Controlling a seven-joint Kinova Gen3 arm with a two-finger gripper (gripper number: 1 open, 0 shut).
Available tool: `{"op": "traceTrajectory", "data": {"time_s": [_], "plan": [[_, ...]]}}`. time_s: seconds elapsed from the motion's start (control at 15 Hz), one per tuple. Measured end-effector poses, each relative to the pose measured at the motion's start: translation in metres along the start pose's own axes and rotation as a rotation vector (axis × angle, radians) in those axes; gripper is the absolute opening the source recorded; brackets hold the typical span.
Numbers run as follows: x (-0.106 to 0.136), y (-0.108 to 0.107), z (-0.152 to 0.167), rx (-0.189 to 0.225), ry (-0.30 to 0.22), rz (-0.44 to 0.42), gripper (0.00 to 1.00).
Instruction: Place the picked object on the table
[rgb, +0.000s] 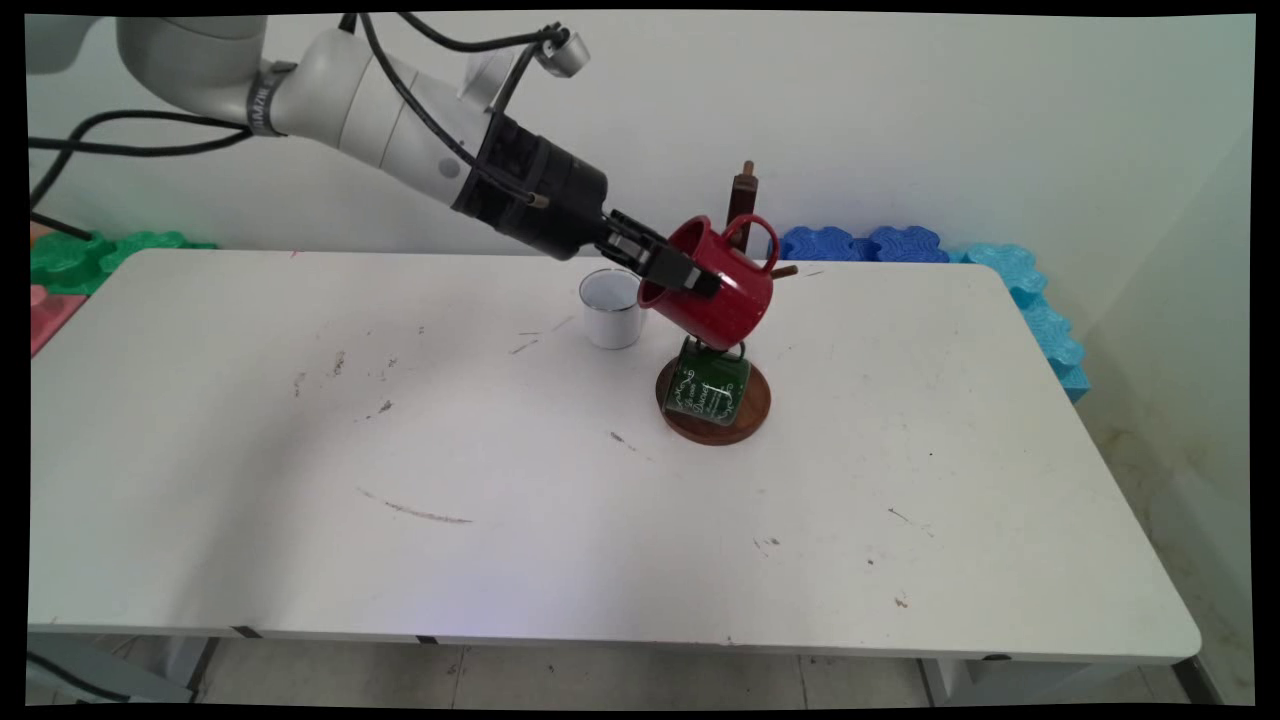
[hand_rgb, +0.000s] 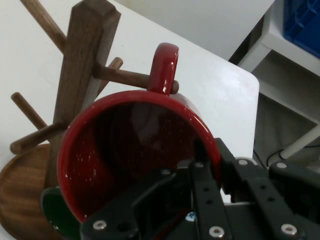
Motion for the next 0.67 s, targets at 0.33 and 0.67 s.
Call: {"op": "traceTrajectory", "data": {"time_s": [0.33,0.67], "plan": [[0.001,0.006,-0.003,-0.004,0.002,0.0,0.0],[0.003,0.013,-0.005,-0.008,0.0,-0.002,0.0]]}}
